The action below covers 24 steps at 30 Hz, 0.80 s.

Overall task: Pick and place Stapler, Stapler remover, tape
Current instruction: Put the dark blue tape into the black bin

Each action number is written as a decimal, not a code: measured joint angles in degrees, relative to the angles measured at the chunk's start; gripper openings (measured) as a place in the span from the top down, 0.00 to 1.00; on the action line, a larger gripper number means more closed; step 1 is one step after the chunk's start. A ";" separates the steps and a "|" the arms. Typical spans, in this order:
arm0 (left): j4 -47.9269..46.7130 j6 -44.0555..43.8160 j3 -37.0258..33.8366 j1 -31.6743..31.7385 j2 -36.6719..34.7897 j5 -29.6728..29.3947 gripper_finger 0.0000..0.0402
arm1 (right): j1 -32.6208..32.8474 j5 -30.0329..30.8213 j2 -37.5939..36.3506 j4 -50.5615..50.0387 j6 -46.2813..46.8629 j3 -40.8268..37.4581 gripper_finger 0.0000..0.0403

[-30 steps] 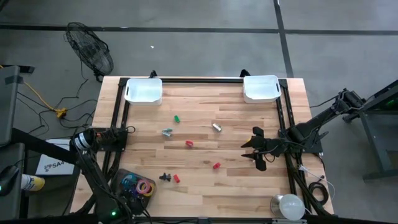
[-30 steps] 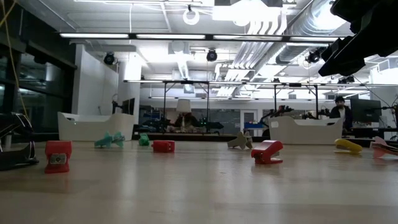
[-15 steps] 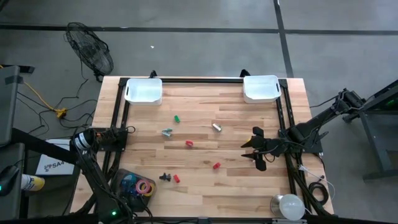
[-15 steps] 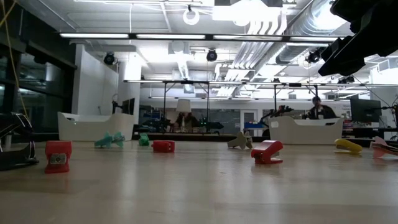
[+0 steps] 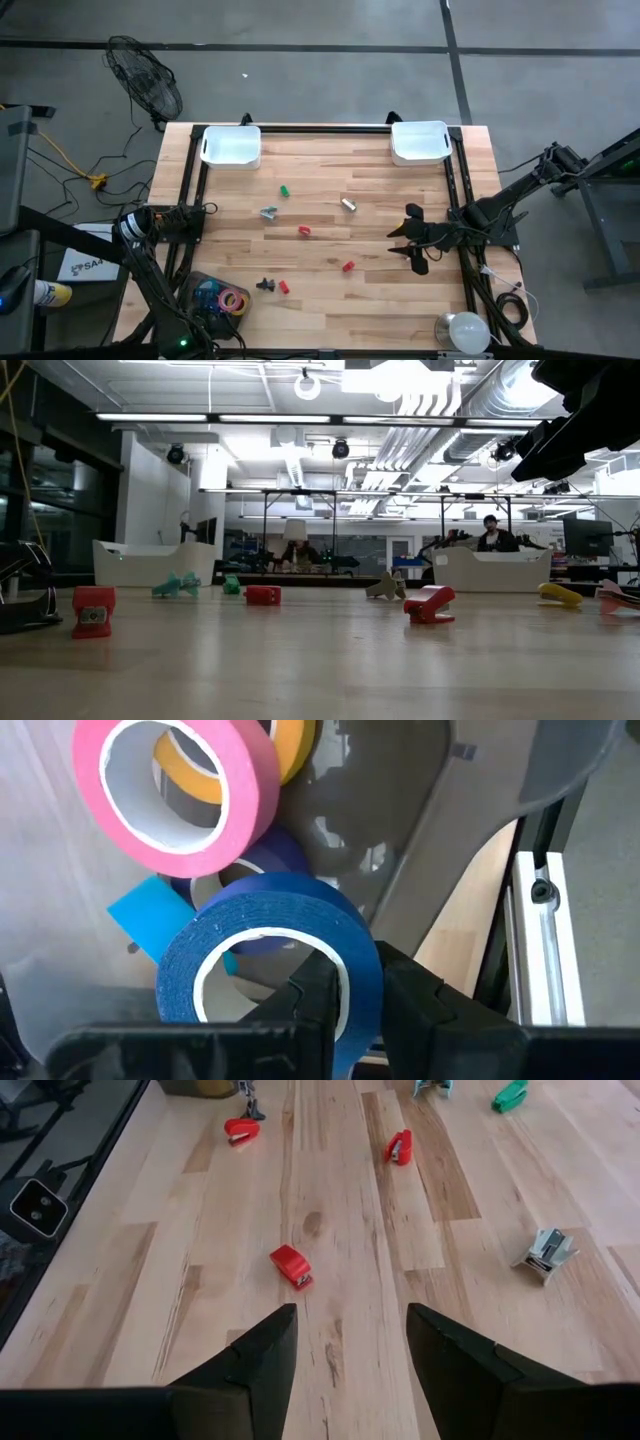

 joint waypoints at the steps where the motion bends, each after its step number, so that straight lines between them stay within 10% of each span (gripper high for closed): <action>1: 0.00 -0.15 0.00 0.00 0.00 0.00 0.88 | -0.01 0.00 -0.02 0.04 -0.49 0.00 0.55; 24: 4.81 -31.46 0.00 0.35 -0.24 -2.87 0.88 | -0.05 -0.51 0.00 3.41 -2.96 0.00 0.55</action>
